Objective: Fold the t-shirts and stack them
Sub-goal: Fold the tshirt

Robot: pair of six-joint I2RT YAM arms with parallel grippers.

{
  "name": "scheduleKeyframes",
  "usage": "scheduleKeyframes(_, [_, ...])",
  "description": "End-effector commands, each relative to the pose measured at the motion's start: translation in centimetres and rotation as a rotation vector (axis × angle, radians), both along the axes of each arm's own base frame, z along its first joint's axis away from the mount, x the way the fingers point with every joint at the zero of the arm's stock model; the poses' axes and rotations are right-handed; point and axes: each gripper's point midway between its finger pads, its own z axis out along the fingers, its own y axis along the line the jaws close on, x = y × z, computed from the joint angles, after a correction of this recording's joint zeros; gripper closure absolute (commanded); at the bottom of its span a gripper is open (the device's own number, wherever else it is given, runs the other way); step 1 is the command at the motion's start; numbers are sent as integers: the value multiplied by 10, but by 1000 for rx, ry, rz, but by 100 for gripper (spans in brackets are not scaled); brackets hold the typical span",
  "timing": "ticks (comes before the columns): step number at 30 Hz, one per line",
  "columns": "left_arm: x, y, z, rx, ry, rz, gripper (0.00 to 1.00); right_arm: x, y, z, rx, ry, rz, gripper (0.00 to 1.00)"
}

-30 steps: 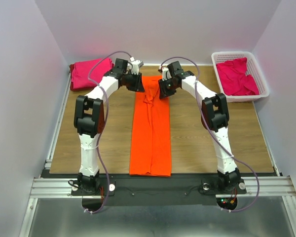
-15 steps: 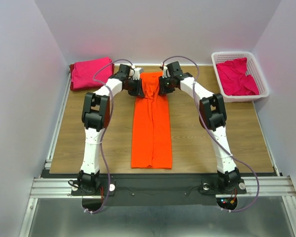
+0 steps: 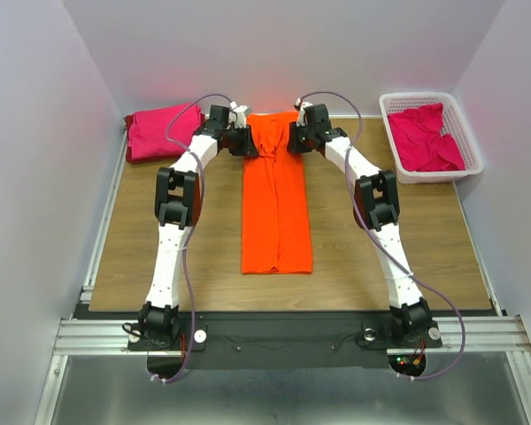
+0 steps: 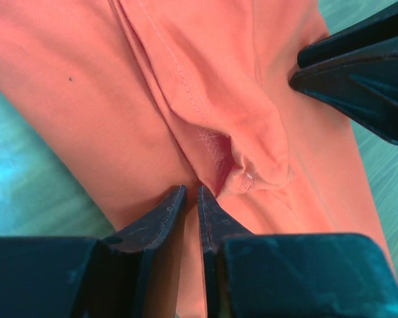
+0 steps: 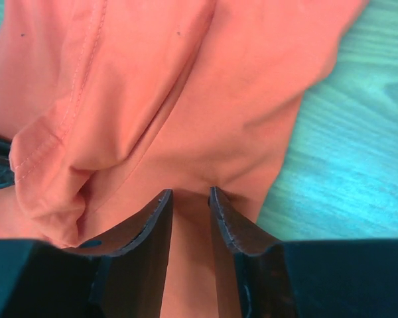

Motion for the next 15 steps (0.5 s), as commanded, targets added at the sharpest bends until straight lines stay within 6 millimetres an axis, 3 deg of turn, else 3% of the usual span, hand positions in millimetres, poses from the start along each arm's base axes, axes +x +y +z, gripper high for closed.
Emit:
scheduleKeyframes(1, [18, 8, 10, -22, -47, 26, 72, 3, -28, -44, -105, 37, -51, 64])
scheduleKeyframes(3, [18, 5, 15, -41, -60, 5, 66, 7, -24, -34, -88, 9, -37, 61])
scheduleKeyframes(6, [21, 4, 44, -46, -138, -26, 53, 9, -9, 3, -28, -49, 31, 53])
scheduleKeyframes(8, [25, 6, 86, -45, -227, -27, 45, 9, 3, 49, 29, -117, 90, 43])
scheduleKeyframes(9, [26, 10, 123, -46, -306, -26, 41, 8, 6, 86, 50, -175, 110, 36])
scheduleKeyframes(10, [27, 14, 143, -43, -347, -15, 33, 5, 10, 104, 69, -200, 137, 33])
scheduleKeyframes(12, [24, 21, 179, -41, -428, -1, 28, 1, 10, 145, 74, -269, 163, 27])
scheduleKeyframes(13, [16, 27, 223, -40, -509, 7, 25, -3, 9, 162, 78, -295, 168, 22])
scheduleKeyframes(14, [13, 33, 241, -11, -564, 15, 13, -11, 6, 199, 65, -361, 189, 19])
scheduleKeyframes(15, [0, 41, 270, 18, -636, 14, 8, -17, 4, 216, 63, -388, 199, 13])
